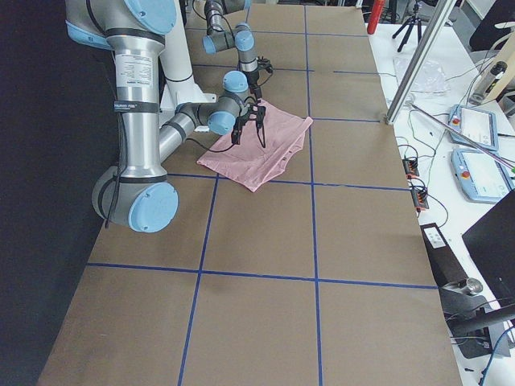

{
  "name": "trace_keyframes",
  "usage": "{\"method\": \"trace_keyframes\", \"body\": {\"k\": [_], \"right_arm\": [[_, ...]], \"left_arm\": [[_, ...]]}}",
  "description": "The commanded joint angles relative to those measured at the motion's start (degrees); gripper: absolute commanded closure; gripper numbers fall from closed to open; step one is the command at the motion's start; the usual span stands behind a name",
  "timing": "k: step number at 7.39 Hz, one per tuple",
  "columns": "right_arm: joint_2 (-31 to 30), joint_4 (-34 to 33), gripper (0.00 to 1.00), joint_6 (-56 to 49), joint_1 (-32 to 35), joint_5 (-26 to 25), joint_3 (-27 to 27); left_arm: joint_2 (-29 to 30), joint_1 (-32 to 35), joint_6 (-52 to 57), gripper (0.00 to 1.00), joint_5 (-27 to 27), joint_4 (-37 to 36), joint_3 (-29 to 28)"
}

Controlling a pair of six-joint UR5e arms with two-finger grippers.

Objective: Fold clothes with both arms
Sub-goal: 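Grasp the shirt's near corner with the left gripper and pull it to straighten the shirt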

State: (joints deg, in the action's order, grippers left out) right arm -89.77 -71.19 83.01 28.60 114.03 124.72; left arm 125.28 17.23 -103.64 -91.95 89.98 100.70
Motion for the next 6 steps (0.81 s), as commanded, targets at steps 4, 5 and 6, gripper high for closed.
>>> {"method": "trace_keyframes", "body": {"k": [4, 5, 6], "right_arm": [[0.04, 0.0, 0.0, -0.04, 0.58, 0.05, -0.09], [0.04, 0.0, 0.0, -0.04, 0.75, 0.05, 0.0], [0.04, 0.0, 0.0, -0.04, 0.84, 0.05, 0.0]], "left_arm": [[-0.04, 0.26, 0.37, 0.13, 0.98, 3.01, -2.79], [0.05, 0.26, 0.28, 0.16, 0.98, 3.1, -2.97], [0.05, 0.26, 0.2, 0.23, 0.98, 3.1, -3.06]]}}
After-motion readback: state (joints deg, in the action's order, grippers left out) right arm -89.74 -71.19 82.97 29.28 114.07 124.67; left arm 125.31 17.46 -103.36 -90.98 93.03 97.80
